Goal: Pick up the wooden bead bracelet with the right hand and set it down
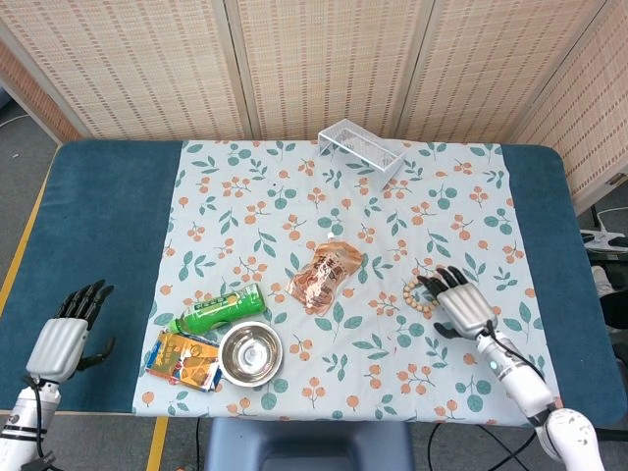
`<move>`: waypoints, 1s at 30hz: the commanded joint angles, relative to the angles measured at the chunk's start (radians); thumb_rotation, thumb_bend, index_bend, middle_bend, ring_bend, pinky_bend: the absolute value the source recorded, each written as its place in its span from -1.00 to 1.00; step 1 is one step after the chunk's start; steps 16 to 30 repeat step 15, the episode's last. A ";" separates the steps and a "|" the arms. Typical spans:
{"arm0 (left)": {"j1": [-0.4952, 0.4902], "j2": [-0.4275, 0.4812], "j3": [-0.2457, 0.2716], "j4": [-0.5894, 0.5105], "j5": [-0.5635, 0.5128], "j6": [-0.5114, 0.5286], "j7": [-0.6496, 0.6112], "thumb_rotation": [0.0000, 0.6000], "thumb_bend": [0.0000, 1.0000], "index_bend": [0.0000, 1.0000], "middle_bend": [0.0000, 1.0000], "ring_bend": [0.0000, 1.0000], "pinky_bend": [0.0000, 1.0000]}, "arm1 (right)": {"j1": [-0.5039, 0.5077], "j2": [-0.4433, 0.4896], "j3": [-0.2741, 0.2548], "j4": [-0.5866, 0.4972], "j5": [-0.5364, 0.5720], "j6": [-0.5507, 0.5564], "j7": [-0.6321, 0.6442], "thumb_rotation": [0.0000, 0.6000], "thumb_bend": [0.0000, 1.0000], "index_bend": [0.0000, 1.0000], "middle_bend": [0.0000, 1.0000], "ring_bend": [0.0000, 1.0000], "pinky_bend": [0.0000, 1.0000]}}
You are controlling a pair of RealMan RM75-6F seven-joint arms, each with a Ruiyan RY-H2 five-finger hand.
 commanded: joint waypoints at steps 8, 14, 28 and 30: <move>-0.001 0.004 0.001 -0.006 -0.005 -0.007 0.013 1.00 -0.18 -1.00 -1.00 -1.00 -0.78 | -0.204 -0.136 0.200 -0.111 0.074 -0.224 -0.284 0.76 -0.53 -1.00 -0.75 -1.00 -1.00; 0.002 0.004 -0.001 -0.007 -0.010 -0.003 0.024 1.00 -0.18 -1.00 -1.00 -1.00 -0.78 | -0.259 -0.200 0.259 -0.040 0.190 -0.361 -0.435 0.75 -0.53 -1.00 -0.76 -1.00 -1.00; 0.002 0.004 -0.001 -0.006 -0.011 -0.004 0.025 1.00 -0.18 -1.00 -1.00 -1.00 -0.78 | -0.261 -0.203 0.262 -0.035 0.196 -0.368 -0.440 0.76 -0.53 -1.00 -0.76 -1.00 -1.00; 0.002 0.004 -0.001 -0.006 -0.011 -0.004 0.025 1.00 -0.18 -1.00 -1.00 -1.00 -0.78 | -0.261 -0.203 0.262 -0.035 0.196 -0.368 -0.440 0.76 -0.53 -1.00 -0.76 -1.00 -1.00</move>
